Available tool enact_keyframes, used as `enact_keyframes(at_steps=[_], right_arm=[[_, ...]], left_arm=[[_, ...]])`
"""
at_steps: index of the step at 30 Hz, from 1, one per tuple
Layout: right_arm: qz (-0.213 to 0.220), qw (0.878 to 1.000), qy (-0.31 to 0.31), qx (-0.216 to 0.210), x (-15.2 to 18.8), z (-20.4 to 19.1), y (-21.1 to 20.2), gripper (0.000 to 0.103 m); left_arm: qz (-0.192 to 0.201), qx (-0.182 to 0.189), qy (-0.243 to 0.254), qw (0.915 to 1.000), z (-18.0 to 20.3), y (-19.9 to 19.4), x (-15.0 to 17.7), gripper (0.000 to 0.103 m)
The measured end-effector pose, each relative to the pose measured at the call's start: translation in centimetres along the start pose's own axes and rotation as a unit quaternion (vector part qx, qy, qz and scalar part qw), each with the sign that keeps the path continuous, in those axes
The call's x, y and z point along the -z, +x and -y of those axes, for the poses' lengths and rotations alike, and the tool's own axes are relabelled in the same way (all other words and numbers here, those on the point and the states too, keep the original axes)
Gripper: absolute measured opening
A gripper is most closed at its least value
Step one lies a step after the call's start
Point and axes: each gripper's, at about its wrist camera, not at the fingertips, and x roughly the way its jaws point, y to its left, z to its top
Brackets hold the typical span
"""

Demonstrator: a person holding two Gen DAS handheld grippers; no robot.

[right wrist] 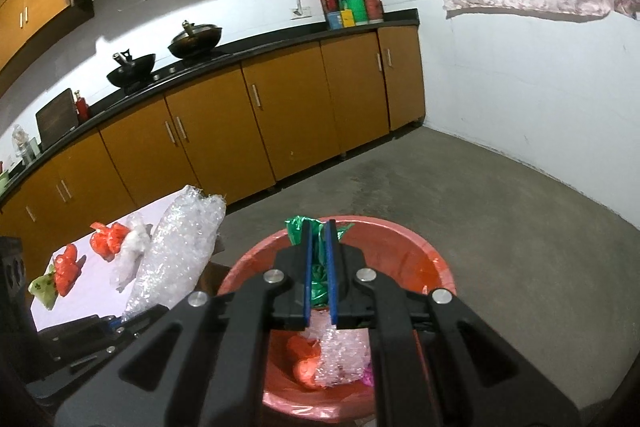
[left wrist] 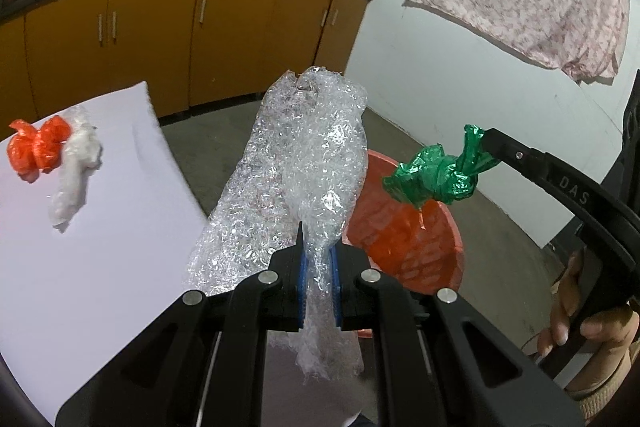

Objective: Collect trash
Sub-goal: 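Carry the bubble wrap and green bag over the orange basket with both tools, then open the left tool over the basket while the right tool releases the green bag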

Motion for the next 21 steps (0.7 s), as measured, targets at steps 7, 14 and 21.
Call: enact_keyframes(at_steps=[7, 14, 21], right_arm=[[-0.005, 1.0, 0.01, 0.006, 0.4, 1.0, 0.7, 0.008], [-0.006, 1.0, 0.02, 0.01, 0.2, 1.8, 1.2, 0.008], [-0.007, 1.0, 0.029, 0.009, 0.5, 2.5, 1.3, 0.02]], left_arm=[[-0.014, 0.008, 0.013, 0.9998, 1.2, 1.4, 0.0, 0.01], [-0.023, 0.016, 0.015, 0.9995, 1.5, 2.4, -0.1, 0.01], [-0.032, 0.024, 0.007, 0.9992, 0.7, 2.9, 0.2, 0.032]])
